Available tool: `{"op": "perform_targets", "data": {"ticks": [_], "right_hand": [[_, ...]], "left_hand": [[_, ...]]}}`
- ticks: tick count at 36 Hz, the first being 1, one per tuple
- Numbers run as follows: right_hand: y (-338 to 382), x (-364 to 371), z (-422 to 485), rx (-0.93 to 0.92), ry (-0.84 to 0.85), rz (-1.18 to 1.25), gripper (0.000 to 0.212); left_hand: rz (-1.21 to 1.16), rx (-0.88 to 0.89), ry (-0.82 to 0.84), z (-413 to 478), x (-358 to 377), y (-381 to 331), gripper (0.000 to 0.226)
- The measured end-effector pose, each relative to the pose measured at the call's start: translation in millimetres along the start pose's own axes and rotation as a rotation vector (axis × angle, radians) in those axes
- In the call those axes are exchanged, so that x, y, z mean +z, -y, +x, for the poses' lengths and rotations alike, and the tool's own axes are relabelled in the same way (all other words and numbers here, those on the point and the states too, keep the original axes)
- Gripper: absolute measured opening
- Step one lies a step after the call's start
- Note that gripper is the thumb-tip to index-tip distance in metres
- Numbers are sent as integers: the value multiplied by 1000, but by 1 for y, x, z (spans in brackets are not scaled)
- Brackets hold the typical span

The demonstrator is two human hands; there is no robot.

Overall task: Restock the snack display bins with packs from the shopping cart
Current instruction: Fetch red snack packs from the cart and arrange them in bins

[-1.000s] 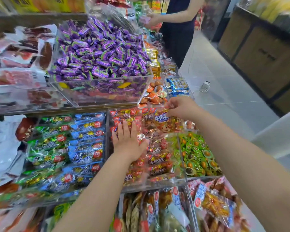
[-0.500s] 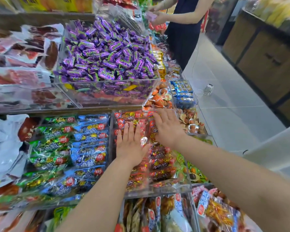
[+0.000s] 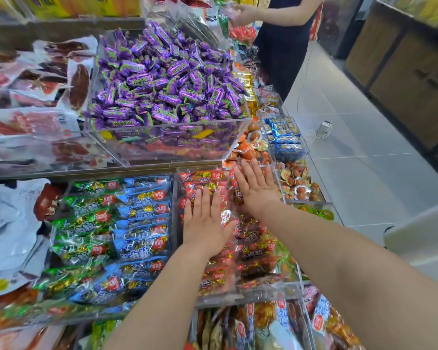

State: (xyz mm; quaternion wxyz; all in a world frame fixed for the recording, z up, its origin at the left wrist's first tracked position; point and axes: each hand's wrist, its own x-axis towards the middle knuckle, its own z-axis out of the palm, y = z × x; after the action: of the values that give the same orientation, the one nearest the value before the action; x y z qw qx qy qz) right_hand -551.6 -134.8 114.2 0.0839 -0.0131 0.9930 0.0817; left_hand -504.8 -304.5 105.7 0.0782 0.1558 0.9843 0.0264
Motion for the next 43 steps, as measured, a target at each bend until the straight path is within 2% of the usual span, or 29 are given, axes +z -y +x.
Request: {"op": "perform_targets", "data": {"ticks": [3, 8, 12, 15, 19, 22, 23, 25, 29, 31, 34, 38, 40, 43], "right_hand": [[-1, -2, 0, -11, 18, -21, 109], [-1, -21, -11, -71, -4, 128, 104], [-13, -45, -34, -118, -72, 327, 87], [-23, -53, -63, -71, -192, 477, 72], [-36, -47, -114, 129, -202, 791, 41], [-49, -27, -163, 326, -192, 1066, 28], [-54, -18, -180, 391, -191, 1121, 27], [-62, 4, -216, 507, -177, 1200, 25], [-73, 50, -296, 729, -187, 1318, 20], [-79, 75, -339, 804, -158, 1287, 15], [-85, 113, -405, 906, -12, 1303, 16], [-84, 163, -502, 1111, 115, 1306, 26], [-79, 180, -548, 1180, 263, 1282, 30], [-72, 203, -616, 1381, 329, 1322, 29]], "left_hand": [[-6, 4, 26, 1, 0, 1, 84], [-35, 6, 70, 0, -6, 2, 87], [-109, 9, 95, 1, -17, 1, 91], [-202, -2, 100, -2, -32, -2, 87], [-365, 3, 44, -19, -55, -21, 64], [-538, 75, -211, -51, -66, -53, 25], [-651, 116, -234, -65, -68, -66, 14], [-801, 164, -156, -89, -63, -92, 12], [-794, 260, 95, -129, -23, -143, 22], [-776, 268, 251, -151, 2, -167, 14], [-690, 281, 428, -190, 44, -194, 18], [-615, 327, 638, -249, 94, -221, 17], [-542, 326, 729, -274, 120, -231, 18], [-462, 282, 863, -307, 156, -242, 22]]}}
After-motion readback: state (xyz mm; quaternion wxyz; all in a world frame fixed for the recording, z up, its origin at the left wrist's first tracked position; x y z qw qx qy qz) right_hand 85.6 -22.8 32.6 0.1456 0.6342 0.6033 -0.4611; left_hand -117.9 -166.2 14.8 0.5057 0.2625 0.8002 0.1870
